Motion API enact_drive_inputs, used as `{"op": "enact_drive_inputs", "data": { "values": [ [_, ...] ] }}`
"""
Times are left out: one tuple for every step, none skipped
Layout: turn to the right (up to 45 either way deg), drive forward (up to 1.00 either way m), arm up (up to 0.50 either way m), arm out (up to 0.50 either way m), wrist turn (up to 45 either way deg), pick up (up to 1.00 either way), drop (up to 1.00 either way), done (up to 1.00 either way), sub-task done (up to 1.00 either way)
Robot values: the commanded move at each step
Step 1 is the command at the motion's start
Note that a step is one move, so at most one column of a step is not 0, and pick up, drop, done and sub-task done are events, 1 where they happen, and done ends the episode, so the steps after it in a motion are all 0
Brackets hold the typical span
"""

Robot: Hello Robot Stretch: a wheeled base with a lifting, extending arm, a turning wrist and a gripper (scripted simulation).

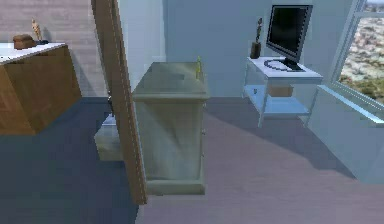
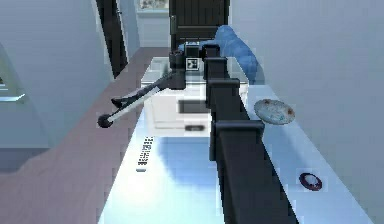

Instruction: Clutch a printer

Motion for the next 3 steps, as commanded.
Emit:
{"op": "enact_drive_inputs", "data": {
  "values": [
    [0.0, 0.00, 0.00, 0.00, 45.0, 0.00, 0.00, 0.00, 0.00],
    [0.0, 0.00, 0.00, 0.00, 36.0, 0.00, 0.00, 0.00, 0.00],
    [0.0, 0.00, 0.00, 0.00, 0.0, 1.00, 0.00, 0.00, 0.00]
  ]
}}
